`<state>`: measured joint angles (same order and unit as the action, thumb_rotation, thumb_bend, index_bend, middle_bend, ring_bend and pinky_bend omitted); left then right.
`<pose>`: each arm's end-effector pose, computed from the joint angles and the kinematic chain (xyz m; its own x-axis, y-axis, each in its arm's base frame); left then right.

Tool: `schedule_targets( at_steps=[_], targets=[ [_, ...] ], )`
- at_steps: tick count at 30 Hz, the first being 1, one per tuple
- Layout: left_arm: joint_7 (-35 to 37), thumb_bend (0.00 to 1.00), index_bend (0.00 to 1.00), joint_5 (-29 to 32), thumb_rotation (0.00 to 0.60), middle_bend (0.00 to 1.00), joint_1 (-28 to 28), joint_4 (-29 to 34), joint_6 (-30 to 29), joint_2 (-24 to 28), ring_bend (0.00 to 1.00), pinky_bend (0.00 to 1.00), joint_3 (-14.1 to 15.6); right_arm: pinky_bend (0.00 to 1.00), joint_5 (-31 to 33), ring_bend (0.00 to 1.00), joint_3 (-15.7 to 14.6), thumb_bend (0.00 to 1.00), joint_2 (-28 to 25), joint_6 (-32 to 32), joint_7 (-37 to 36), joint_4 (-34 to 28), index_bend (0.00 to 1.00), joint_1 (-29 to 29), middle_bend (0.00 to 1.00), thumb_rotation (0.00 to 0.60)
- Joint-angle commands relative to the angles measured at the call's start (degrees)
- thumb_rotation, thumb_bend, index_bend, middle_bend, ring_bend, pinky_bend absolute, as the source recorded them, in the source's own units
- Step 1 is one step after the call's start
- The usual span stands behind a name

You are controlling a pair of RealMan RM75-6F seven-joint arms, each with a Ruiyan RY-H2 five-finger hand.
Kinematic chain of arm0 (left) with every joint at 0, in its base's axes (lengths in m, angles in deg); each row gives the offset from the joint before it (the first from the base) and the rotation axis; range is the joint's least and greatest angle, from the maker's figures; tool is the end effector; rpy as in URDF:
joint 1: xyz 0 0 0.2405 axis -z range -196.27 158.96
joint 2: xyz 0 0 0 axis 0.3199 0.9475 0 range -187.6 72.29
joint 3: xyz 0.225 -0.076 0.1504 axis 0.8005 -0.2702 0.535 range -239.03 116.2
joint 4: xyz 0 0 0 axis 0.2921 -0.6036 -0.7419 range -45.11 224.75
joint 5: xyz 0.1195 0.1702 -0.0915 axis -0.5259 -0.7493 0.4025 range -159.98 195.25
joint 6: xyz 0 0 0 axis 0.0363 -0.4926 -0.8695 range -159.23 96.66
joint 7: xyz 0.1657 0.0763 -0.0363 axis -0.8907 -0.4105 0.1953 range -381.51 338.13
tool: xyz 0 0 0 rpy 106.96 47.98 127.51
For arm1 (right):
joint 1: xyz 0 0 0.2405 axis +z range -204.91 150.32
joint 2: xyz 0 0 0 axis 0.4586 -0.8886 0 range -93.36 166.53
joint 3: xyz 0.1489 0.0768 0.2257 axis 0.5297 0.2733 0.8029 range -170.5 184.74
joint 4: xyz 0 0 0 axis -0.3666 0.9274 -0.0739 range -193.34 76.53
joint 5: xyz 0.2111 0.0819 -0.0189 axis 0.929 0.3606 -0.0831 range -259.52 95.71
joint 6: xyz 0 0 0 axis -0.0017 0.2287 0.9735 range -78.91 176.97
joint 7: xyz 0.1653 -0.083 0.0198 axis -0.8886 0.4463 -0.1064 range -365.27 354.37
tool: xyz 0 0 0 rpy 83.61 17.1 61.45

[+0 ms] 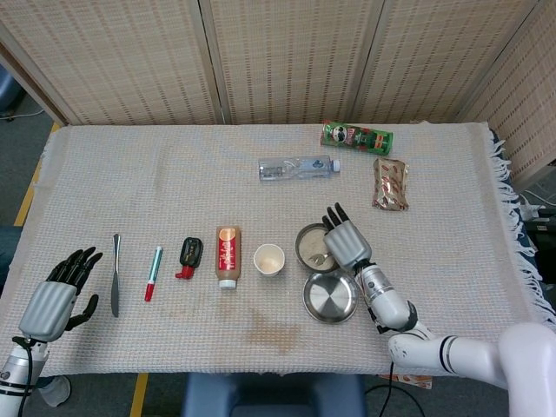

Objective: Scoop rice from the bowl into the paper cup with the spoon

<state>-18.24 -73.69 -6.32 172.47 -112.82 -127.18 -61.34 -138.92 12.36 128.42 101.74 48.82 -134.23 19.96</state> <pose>-0.3306 0.2601 0.1114 0.4331 0.0584 0.8995 0.8864 -0.2087 -0.4132 -0.1821 -0.4210 -0.0707 0.9078 -0.0570 0.4155 -0.3939 -0.4559 0.7981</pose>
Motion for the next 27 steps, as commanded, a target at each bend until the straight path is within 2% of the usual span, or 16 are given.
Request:
schedule_targets(
  at_steps=[1,7,27],
  targets=[
    [0.07,0.48,0.0,0.02,0.6,0.0,0.01,-0.01,0.02,0.02,0.0,0.17,-0.01,0.0,-0.53,0.0,0.08,0.41,0.16,-0.08,-4.63,1.31,0.76,-1.19,0.14,0.6],
    [-0.06,0.48,0.0,0.12,0.6,0.0,0.08,-0.02,0.25,-0.04,0.0,0.17,0.0,0.0,-1.13,0.0,0.6,0.41,-0.69,-0.38,-8.77,1.61,0.76,-1.56,0.14,0.6],
    [-0.08,0.48,0.0,0.11,0.6,0.0,0.01,0.14,0.12,0.02,0.0,0.17,-0.01,0.0,-2.74,0.0,2.7,0.41,-3.19,2.13,-14.3,-2.04,0.76,-1.67,0.14,0.6]
  ],
)
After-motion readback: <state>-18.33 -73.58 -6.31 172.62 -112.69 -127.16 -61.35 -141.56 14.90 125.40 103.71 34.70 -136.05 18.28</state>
